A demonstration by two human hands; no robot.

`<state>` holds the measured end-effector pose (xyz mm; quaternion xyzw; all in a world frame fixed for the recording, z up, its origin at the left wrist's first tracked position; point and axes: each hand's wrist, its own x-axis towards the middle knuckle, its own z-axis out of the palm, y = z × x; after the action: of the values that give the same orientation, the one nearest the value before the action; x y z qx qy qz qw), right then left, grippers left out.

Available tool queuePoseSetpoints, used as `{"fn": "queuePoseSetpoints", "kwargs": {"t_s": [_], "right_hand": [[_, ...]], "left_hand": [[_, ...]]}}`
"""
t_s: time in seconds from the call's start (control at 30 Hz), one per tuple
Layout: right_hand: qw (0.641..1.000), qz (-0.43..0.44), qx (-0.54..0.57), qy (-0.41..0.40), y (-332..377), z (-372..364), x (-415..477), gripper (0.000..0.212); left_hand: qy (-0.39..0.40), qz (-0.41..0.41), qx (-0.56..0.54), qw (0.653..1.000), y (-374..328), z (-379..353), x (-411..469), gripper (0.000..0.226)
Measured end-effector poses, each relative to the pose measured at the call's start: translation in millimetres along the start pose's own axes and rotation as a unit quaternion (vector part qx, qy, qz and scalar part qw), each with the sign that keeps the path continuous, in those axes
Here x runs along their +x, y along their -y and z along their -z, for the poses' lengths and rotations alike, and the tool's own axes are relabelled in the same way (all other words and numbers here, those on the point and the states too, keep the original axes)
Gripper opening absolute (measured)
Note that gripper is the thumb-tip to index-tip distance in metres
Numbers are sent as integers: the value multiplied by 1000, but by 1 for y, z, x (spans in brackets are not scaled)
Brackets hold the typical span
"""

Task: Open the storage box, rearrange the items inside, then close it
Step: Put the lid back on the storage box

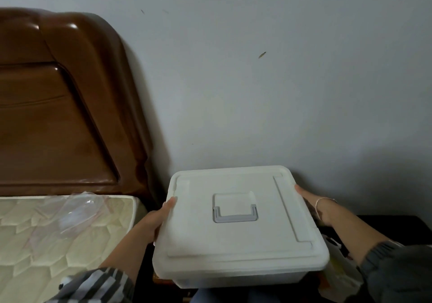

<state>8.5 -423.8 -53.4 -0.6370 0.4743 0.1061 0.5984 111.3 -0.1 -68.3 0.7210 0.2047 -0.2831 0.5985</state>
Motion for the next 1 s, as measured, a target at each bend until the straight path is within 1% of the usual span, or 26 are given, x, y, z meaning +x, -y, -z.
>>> {"fn": "queuePoseSetpoints", "kwargs": {"t_s": [0.03, 0.07, 0.1, 0.17, 0.23, 0.27, 0.33, 0.4, 0.43, 0.5, 0.6, 0.63, 0.73, 0.77, 0.8, 0.87, 0.93, 1.0], "right_hand": [[1000, -6, 5, 24, -3, 2, 0, 63], [999, 1, 6, 39, -5, 5, 0, 61], [999, 14, 5, 42, -7, 7, 0, 56], [999, 39, 9, 25, -8, 10, -2, 49], [997, 80, -17, -13, -8, 10, -4, 53], [994, 102, -38, -29, -9, 9, -7, 51], [986, 144, -61, -58, -9, 3, -11, 38], [979, 172, -71, -80, -10, -5, -13, 25], [975, 182, -84, -96, -10, -9, -15, 23], [961, 201, -140, -129, -8, -17, -18, 28], [926, 202, -258, -188, -4, -27, -26, 39], [914, 196, -291, -205, -4, -29, -29, 39], [886, 183, -356, -233, -4, -36, -32, 36], [881, 182, -367, -238, -4, -38, -32, 35], [876, 182, -375, -242, -6, -40, -31, 34], [869, 187, -383, -250, -8, -42, -29, 33], [869, 189, -376, -261, -10, -45, -27, 31], [870, 189, -363, -274, -12, -48, -25, 28]], "left_hand": [[27, 1, -1, 1000, 3, 3, -5, 57], [37, -1, 11, 999, 5, 5, -9, 52], [27, -8, 30, 999, 7, 7, -12, 50], [-41, -41, 70, 996, 10, 8, -16, 50], [-106, -88, 110, 984, 12, 5, -21, 45], [-132, -115, 142, 974, 13, 2, -23, 42], [-170, -154, 219, 948, 16, -3, -25, 37], [-192, -181, 279, 923, 18, -9, -27, 37], [-200, -188, 303, 913, 19, -11, -28, 39], [-217, -185, 334, 898, 19, -18, -28, 43], [-237, -155, 384, 879, 16, -30, -31, 42], [-241, -147, 413, 866, 14, -33, -32, 40], [-251, -137, 508, 812, 12, -38, -33, 33], [-253, -133, 519, 806, 12, -39, -31, 34], [-253, -128, 520, 806, 12, -39, -29, 35], [-259, -118, 502, 817, 12, -41, -27, 34], [-267, -109, 482, 827, 10, -44, -27, 31], [-271, -108, 480, 827, 9, -46, -27, 30]]}}
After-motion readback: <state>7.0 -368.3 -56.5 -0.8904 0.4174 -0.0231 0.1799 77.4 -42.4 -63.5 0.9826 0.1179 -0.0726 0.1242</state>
